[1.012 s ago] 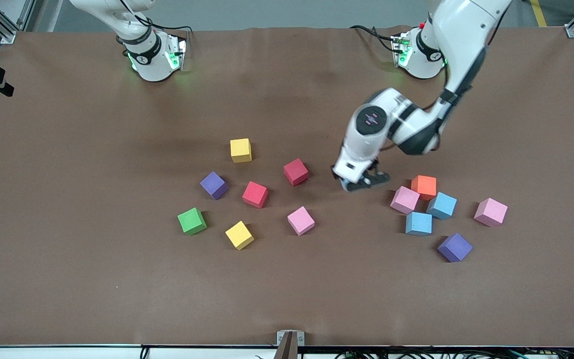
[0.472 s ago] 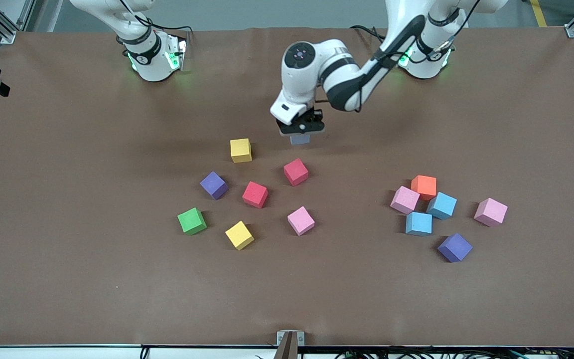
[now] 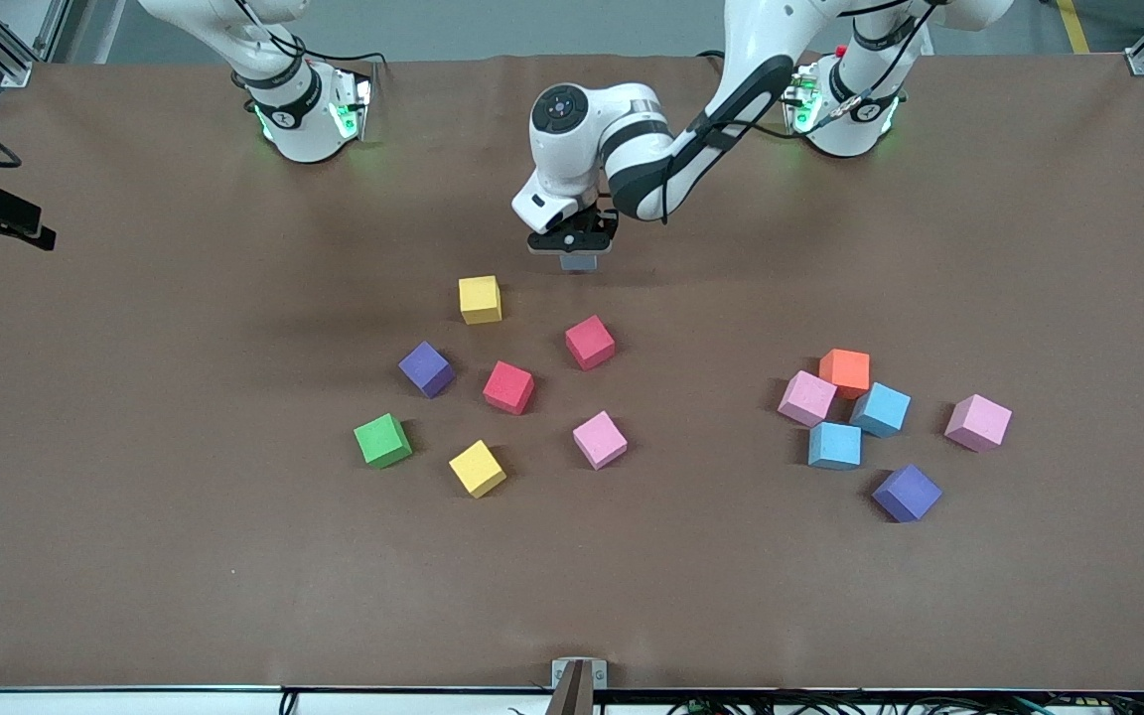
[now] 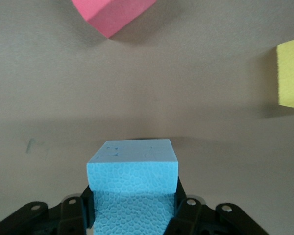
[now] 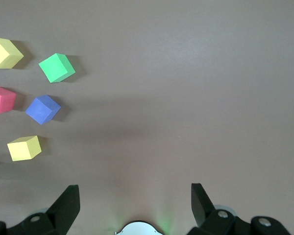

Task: Arrange 11 blocks into digit 3
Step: 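Carry the light blue cube to the table middle and lower it, then release the blue cube, return the left gripper while the right gripper reaches in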

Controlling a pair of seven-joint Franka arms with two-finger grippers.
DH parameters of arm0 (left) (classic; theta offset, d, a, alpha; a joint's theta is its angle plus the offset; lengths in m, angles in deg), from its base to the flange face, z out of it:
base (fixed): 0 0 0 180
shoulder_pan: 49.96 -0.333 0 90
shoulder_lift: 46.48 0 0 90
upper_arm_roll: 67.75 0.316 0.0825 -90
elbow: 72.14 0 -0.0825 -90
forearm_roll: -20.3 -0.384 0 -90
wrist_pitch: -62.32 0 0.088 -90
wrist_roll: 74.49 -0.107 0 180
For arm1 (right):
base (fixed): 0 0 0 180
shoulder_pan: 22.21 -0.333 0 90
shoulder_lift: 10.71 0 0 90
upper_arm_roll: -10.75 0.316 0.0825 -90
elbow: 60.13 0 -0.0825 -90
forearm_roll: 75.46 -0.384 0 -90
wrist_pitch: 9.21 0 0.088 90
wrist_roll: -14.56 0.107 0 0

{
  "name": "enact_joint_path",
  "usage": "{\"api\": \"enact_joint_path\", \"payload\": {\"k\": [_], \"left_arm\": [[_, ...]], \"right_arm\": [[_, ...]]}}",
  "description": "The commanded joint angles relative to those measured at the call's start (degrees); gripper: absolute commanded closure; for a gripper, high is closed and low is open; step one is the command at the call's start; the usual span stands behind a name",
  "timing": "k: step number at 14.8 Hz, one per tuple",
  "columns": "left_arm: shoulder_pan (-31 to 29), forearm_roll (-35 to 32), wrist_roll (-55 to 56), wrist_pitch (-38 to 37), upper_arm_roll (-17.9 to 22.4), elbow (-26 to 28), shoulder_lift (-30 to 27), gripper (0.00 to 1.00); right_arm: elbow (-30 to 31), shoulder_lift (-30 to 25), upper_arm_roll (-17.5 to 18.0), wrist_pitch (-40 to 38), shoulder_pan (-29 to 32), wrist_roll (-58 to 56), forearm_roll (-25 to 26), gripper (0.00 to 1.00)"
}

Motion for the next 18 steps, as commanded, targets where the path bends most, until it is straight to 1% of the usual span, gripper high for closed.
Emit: {"api": "enact_joint_path", "payload": {"k": [1, 4, 7, 8, 9, 10, 11, 12, 13, 18], "left_arm": [[0.78, -1.96, 0.82, 0.04, 0.17, -1.98, 1.97, 0.59], [0.96, -2.04, 0.65, 0.31, 0.17, -1.98, 1.97, 0.58], [1.23, -2.65, 0.65, 1.71, 0.17, -1.81, 2.32, 0.58], [1.14, -2.92, 0.65, 1.72, 0.17, -1.89, 2.41, 0.58], [1.14, -2.92, 0.56, 1.8, 0.17, -1.89, 2.41, 0.56], [1.14, -3.01, 0.47, 1.8, 0.17, -1.98, 2.41, 0.49], [1.23, -2.92, 0.38, 2.15, 0.17, -1.98, 2.41, 0.33], [1.23, -3.01, 0.3, 2.33, 0.17, -1.89, 2.41, 0.11], [1.23, -3.01, 0.21, 2.33, 0.17, -1.89, 2.32, 0.0], [-0.53, -3.01, -2.59, 1.72, 0.17, -1.81, 0.4, 0.0]], "right_arm": [[0.82, -0.94, 0.7, 0.87, -2.03, 6.72, -0.26, 0.0], [0.91, -0.85, 0.7, 1.66, -5.55, 17.54, -0.87, 0.0], [0.99, -0.59, 0.7, 1.93, -6.52, 23.8, -4.63, 0.0], [1.26, -0.58, 0.7, 2.45, -6.87, 25.46, -5.43, 0.0], [2.22, -0.58, 0.7, 3.59, -8.53, 29.22, -5.44, 0.0], [3.18, -0.5, 0.7, 5.34, -9.85, 33.87, -5.44, 0.0], [4.06, -0.5, 0.7, 6.75, -10.82, 38.79, -5.44, 0.0], [4.59, 0.03, 0.7, 8.07, -11.88, 43.54, -5.44, 0.0], [4.86, 0.29, 0.7, 8.6, -12.32, 47.15, -5.53, 0.0], [5.91, 0.12, 0.7, 7.91, -14.25, 62.63, -6.93, 0.0]]}}
